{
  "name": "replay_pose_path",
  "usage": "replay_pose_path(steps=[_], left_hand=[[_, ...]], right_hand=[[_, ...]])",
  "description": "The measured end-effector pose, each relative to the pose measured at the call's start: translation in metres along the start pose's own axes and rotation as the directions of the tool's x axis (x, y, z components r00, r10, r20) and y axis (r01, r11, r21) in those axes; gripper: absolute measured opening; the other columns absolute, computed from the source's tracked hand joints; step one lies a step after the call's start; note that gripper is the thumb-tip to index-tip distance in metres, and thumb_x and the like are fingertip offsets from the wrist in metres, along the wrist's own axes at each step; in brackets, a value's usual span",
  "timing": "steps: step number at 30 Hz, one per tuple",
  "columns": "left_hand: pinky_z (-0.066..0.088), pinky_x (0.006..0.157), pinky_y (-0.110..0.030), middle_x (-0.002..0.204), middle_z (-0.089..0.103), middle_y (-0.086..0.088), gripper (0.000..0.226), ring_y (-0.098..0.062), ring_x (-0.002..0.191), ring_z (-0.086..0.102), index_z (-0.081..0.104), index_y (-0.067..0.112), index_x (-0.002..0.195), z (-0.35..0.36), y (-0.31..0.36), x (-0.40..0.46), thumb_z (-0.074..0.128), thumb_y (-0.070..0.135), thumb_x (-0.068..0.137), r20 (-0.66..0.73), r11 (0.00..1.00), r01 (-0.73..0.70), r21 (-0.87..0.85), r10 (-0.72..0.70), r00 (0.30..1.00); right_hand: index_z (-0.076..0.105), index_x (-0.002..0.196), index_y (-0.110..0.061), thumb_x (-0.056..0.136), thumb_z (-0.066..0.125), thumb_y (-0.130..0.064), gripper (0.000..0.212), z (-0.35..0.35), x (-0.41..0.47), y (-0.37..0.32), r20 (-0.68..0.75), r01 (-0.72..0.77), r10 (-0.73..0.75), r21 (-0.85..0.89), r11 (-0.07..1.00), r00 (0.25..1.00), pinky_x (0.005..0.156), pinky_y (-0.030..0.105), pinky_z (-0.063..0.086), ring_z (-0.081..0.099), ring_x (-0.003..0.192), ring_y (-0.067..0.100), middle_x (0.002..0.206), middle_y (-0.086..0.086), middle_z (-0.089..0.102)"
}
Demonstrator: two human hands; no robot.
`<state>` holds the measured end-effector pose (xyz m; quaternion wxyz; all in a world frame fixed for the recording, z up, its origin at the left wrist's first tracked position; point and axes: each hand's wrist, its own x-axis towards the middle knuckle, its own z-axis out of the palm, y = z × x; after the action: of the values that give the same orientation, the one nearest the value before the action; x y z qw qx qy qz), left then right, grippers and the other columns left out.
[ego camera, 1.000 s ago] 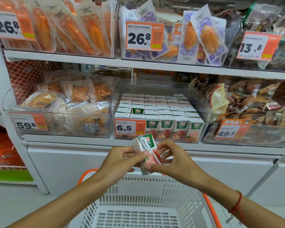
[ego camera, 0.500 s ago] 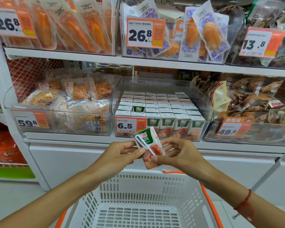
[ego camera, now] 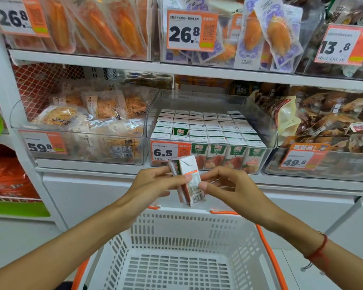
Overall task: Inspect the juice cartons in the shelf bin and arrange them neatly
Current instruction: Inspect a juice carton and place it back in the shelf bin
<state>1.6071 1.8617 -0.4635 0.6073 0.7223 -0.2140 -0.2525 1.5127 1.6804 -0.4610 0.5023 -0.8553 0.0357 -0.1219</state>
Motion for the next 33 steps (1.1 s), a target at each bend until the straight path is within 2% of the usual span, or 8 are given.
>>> replay_pose_path(steps=[5, 9, 14, 19, 23, 26, 29, 33], left_hand=[[0.048, 0.092, -0.02, 0.109, 0.072, 0.02, 0.056, 0.003, 0.106, 0.064, 0.069, 0.033, 0.116, 0.0, 0.002, 0.001, 0.088, 0.028, 0.064, -0.002, 0.949, -0.276, 0.156, 0.279, 0.96], [0.041, 0.094, -0.007, 0.119, 0.065, 0.028, 0.064, 0.009, 0.115, 0.055, 0.062, 0.039, 0.125, 0.001, -0.006, 0.0, 0.086, 0.019, 0.07, -0.043, 0.847, -0.425, 0.318, 0.461, 0.887], [0.041, 0.097, -0.011, 0.122, 0.062, 0.026, 0.06, 0.004, 0.12, 0.053, 0.063, 0.035, 0.126, 0.003, -0.007, 0.001, 0.084, 0.018, 0.073, -0.039, 0.784, -0.497, 0.372, 0.549, 0.835], [0.043, 0.1, -0.015, 0.127, 0.054, 0.028, 0.062, 0.007, 0.12, 0.052, 0.057, 0.037, 0.13, 0.001, -0.007, 0.003, 0.08, 0.029, 0.073, 0.042, 0.887, -0.395, 0.237, 0.397, 0.917], [0.048, 0.099, -0.023, 0.123, 0.065, 0.023, 0.056, 0.005, 0.114, 0.059, 0.056, 0.039, 0.13, -0.001, -0.005, 0.004, 0.074, 0.038, 0.076, 0.079, 0.97, -0.237, 0.053, 0.233, 0.969], [0.047, 0.102, -0.034, 0.12, 0.07, 0.011, 0.051, -0.005, 0.112, 0.064, 0.052, 0.04, 0.132, -0.004, -0.005, 0.005, 0.069, 0.039, 0.084, 0.121, 0.988, -0.119, -0.094, 0.13, 0.984], [0.055, 0.09, -0.031, 0.11, 0.074, 0.004, 0.049, -0.01, 0.106, 0.068, 0.045, 0.052, 0.127, -0.004, -0.006, 0.006, 0.067, 0.047, 0.083, 0.13, 0.987, -0.052, -0.152, 0.073, 0.989], [0.059, 0.071, -0.024, 0.102, 0.076, 0.003, 0.046, -0.015, 0.095, 0.073, 0.057, 0.04, 0.119, -0.001, -0.007, 0.006, 0.068, 0.054, 0.076, 0.114, 0.977, 0.081, -0.195, -0.06, 0.992]], right_hand=[[0.066, 0.118, -0.026, 0.082, 0.067, -0.028, 0.035, -0.006, 0.0, -0.005, -0.007, 0.147, -0.148, 0.169, 0.974, 0.989, 0.083, 0.017, 0.053, 0.068, 0.103, 0.009, 0.113, -0.01, 0.071], [0.07, 0.109, -0.021, 0.08, 0.071, -0.021, 0.03, -0.006, -0.002, -0.005, -0.053, 0.211, -0.205, 0.196, 0.958, 0.977, 0.085, 0.02, 0.054, 0.07, 0.1, 0.014, 0.11, -0.007, 0.072], [0.071, 0.104, -0.019, 0.077, 0.074, -0.017, 0.027, -0.006, -0.003, -0.006, -0.065, 0.252, -0.244, 0.165, 0.954, 0.968, 0.085, 0.021, 0.054, 0.071, 0.097, 0.015, 0.107, -0.007, 0.073], [0.068, 0.112, -0.022, 0.082, 0.069, -0.02, 0.03, -0.009, -0.001, -0.003, -0.047, 0.235, -0.23, 0.167, 0.958, 0.972, 0.085, 0.019, 0.054, 0.07, 0.1, 0.012, 0.113, -0.011, 0.071], [0.052, 0.135, -0.028, 0.088, 0.067, -0.011, 0.052, -0.012, -0.001, 0.0, 0.132, 0.23, -0.239, 0.08, 0.97, 0.962, 0.096, 0.021, 0.05, 0.061, 0.117, 0.008, 0.132, -0.017, 0.06], [0.047, 0.14, -0.032, 0.087, 0.07, -0.014, 0.061, -0.015, 0.0, 0.002, 0.172, 0.248, -0.242, -0.016, 0.969, 0.955, 0.101, 0.022, 0.047, 0.056, 0.123, 0.003, 0.139, -0.023, 0.053], [0.052, 0.136, -0.037, 0.084, 0.073, -0.027, 0.057, -0.018, 0.001, 0.001, 0.166, 0.237, -0.229, -0.03, 0.971, 0.959, 0.098, 0.023, 0.049, 0.06, 0.117, 0.004, 0.135, -0.023, 0.057], [0.062, 0.126, -0.036, 0.081, 0.073, -0.035, 0.047, -0.018, 0.001, 0.001, 0.165, 0.166, -0.167, 0.021, 0.986, 0.972, 0.092, 0.021, 0.052, 0.068, 0.104, 0.006, 0.123, -0.019, 0.066]])
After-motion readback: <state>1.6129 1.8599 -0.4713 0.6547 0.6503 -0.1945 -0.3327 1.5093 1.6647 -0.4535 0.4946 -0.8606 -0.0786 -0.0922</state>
